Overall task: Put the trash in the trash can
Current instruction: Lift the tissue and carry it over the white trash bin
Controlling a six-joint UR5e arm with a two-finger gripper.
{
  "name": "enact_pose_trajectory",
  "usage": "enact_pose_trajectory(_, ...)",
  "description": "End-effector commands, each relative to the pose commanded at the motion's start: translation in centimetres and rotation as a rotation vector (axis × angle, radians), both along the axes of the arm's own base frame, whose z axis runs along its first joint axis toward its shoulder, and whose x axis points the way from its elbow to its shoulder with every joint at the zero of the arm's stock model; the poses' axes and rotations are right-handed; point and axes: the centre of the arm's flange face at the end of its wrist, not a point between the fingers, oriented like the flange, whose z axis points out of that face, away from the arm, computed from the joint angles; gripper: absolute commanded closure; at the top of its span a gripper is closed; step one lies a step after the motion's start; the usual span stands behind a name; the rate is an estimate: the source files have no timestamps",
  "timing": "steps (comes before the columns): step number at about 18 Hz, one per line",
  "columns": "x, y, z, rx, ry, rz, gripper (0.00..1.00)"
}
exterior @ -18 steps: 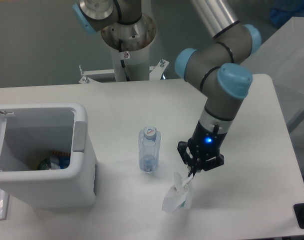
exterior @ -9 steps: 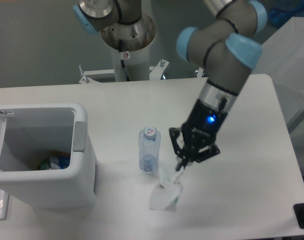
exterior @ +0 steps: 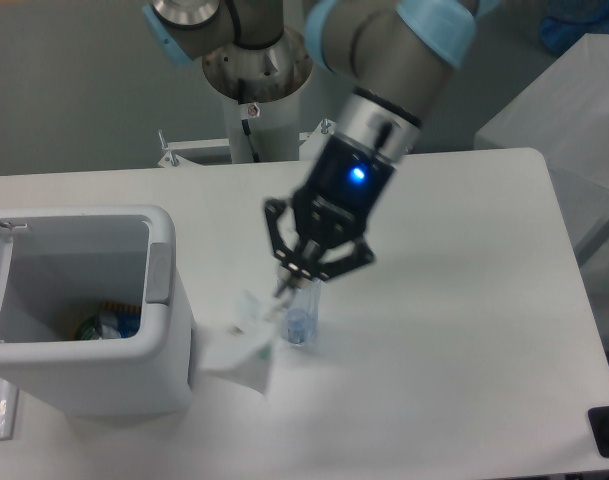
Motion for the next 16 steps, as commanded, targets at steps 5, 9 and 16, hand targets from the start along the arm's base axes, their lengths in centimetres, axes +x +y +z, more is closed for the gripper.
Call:
enact_pose_trajectory(5, 5.5, 0.6, -0.8, -0.014, -0.02, -0.068, 1.0)
enact_pose_trajectory(9, 7.5, 1.6, -1.3, -0.033, -0.047, -0.089, 0.98)
enact_pose_trajectory(16, 8.4, 2.2, -1.3, -0.025, -0.029, -0.116, 0.05)
